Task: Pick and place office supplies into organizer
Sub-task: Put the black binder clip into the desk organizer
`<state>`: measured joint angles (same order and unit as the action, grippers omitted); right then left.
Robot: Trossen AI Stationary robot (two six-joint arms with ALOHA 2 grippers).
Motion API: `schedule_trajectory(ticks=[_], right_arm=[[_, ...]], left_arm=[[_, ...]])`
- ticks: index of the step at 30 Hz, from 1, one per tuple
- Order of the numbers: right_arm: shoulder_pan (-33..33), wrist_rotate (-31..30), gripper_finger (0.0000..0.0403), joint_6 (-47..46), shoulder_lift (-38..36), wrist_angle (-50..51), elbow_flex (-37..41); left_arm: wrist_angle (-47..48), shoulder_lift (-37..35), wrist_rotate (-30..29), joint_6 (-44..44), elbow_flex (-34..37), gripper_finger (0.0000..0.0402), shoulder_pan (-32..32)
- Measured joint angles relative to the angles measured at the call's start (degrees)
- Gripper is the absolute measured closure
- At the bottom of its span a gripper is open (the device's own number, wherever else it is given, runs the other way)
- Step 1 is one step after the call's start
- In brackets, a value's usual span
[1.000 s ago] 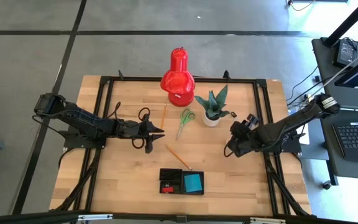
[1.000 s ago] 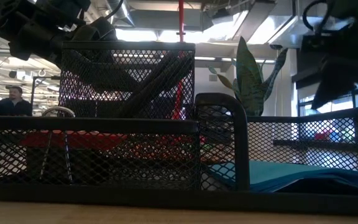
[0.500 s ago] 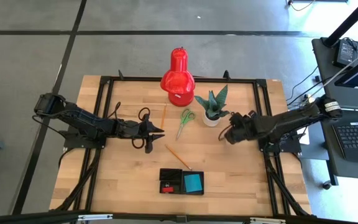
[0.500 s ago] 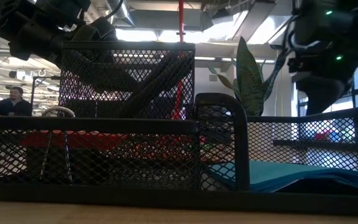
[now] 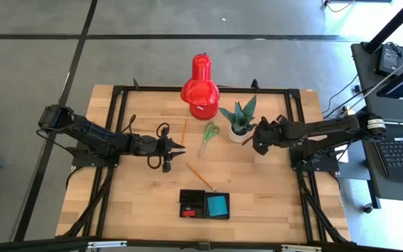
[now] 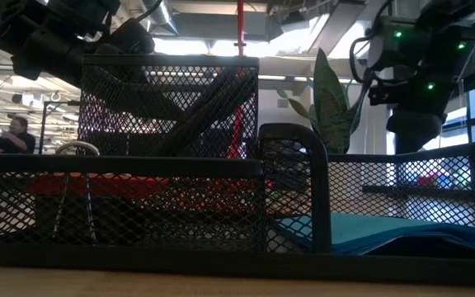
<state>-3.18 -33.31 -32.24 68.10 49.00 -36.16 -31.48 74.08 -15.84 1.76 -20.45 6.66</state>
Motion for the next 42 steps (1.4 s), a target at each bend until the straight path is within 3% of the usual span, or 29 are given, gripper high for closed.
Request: schedule_trajectory(ticks=[12,24,30,42], right_arm=[[-7.3,4.9,0.021,6.8,3.9,-3.3,0.0],[-11.8,4.6,0.021,16.6,17.4,-13.0,0.0],[-11.9,0.9,0.0213,17.3,20.0,-13.3,-0.2],[-12.0,0.0,0.0318,15.7,20.2,-13.1,0.0]], left_arm=[[0.0,0.0,0.0,0.0,0.0,0.0315,0.0],[0.0,0.0,0.0,1.0,0.0,0.0315,0.0],[0.0,0.0,0.0,1.0,0.0,0.0315,0.0],[0.0,0.0,0.0,1.0,0.0,0.0315,0.0]])
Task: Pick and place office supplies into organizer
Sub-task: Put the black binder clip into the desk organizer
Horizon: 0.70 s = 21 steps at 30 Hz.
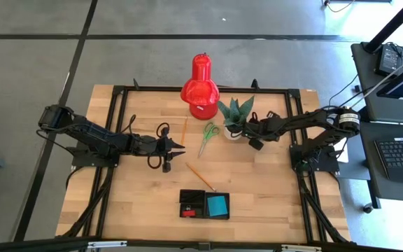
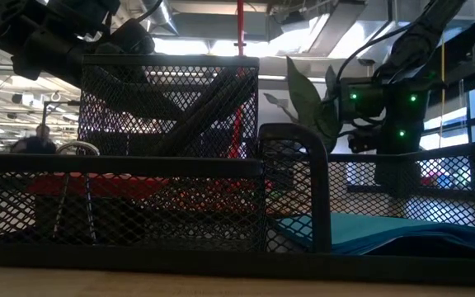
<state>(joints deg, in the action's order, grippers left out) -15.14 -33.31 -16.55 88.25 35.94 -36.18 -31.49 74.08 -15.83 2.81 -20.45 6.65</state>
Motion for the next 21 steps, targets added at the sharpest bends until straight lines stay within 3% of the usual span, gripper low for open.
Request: schedule_trajectory(ticks=[8,21], right_arm=[[0.0,-1.2,0.0393,-1.7,-0.1,0.4,-0.1],[0.4,0.4,0.0399,-4.4,-1.3,3.4,-0.4]], left_arm=[[0.0,0.0,0.0,0.0,0.0,0.0315,0.0],[0.0,0.0,0.0,-0.1,0.0,0.0315,0.0]])
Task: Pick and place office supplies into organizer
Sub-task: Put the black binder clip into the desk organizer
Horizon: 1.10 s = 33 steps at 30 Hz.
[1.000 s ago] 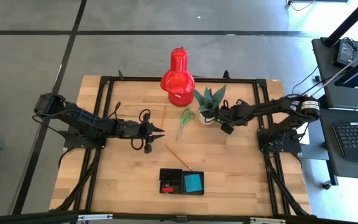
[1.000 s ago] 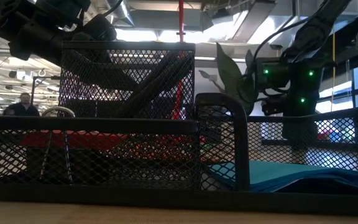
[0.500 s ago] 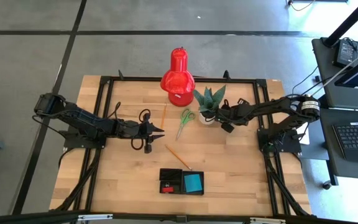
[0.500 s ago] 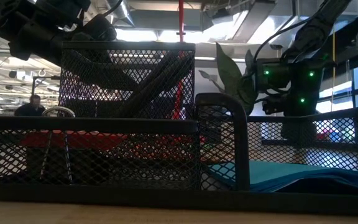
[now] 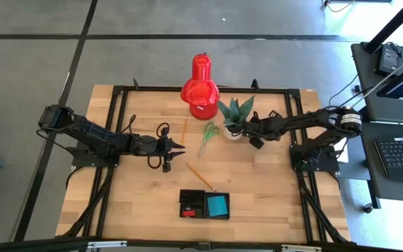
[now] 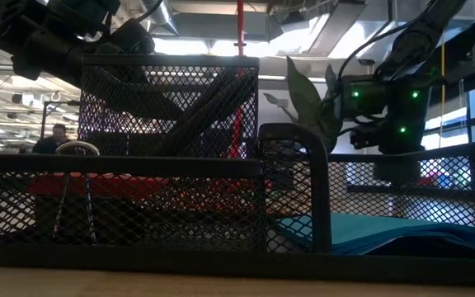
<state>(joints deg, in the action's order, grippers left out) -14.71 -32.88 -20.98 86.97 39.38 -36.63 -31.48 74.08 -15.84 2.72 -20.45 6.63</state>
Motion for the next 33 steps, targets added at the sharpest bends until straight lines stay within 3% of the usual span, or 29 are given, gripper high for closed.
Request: schedule_trajectory(ticks=[7,16,20,26,33], right_arm=[[5.5,6.8,0.0401,-4.8,-2.3,10.6,-5.2],[16.9,12.8,0.0401,-15.3,-4.3,21.0,-13.1],[22.5,18.3,0.0401,-19.2,-4.3,22.1,-17.5],[31.2,21.2,0.0402,-20.6,-4.3,15.0,-25.4],[38.3,21.0,0.0402,-12.4,-4.2,-12.7,-29.3]], left_arm=[[0.0,0.0,0.0,0.0,0.0,0.0315,0.0],[0.0,0.0,0.0,-0.5,0.0,0.0315,0.0],[0.0,0.0,0.0,-0.5,0.0,0.0315,0.0],[0.0,0.0,0.0,-0.5,0.0,0.0315,0.0],[0.0,0.0,0.0,-0.5,0.0,0.0315,0.0]])
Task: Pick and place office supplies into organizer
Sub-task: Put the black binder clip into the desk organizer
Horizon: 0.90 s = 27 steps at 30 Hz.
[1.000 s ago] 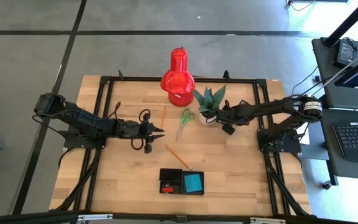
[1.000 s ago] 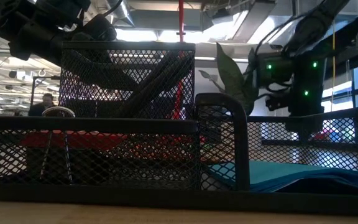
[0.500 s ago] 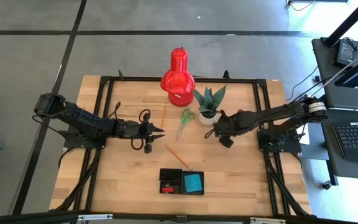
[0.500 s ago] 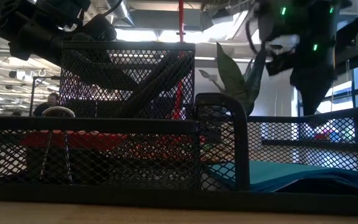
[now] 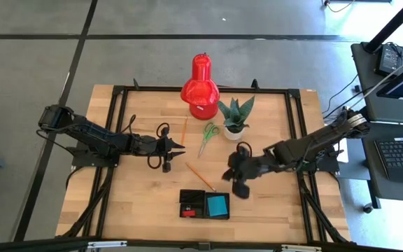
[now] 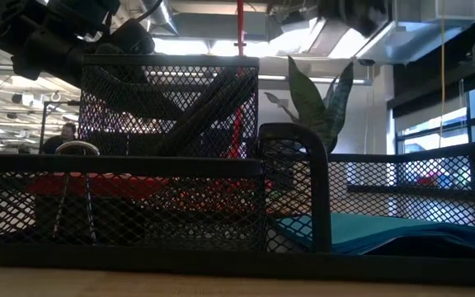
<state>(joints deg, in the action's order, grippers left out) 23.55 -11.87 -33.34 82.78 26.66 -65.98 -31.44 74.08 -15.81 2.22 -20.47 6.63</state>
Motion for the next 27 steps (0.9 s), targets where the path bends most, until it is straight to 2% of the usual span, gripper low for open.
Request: schedule_trajectory(ticks=[3,14,20,27], right_arm=[[1.9,0.0,0.0402,3.7,1.6,-9.2,0.0],[6.4,0.0,0.0402,6.9,15.1,-28.3,0.0],[8.6,0.9,0.0402,8.0,20.9,-36.6,0.0],[8.0,0.8,0.0402,10.7,28.3,-44.5,0.0]], left_arm=[[0.0,0.0,0.0,0.0,0.0,0.0315,0.0],[0.0,0.0,0.0,0.0,0.0,0.0315,0.0],[0.0,0.0,0.0,0.0,0.0,0.0315,0.0],[0.1,0.0,0.0,0.0,0.0,0.0315,0.0]])
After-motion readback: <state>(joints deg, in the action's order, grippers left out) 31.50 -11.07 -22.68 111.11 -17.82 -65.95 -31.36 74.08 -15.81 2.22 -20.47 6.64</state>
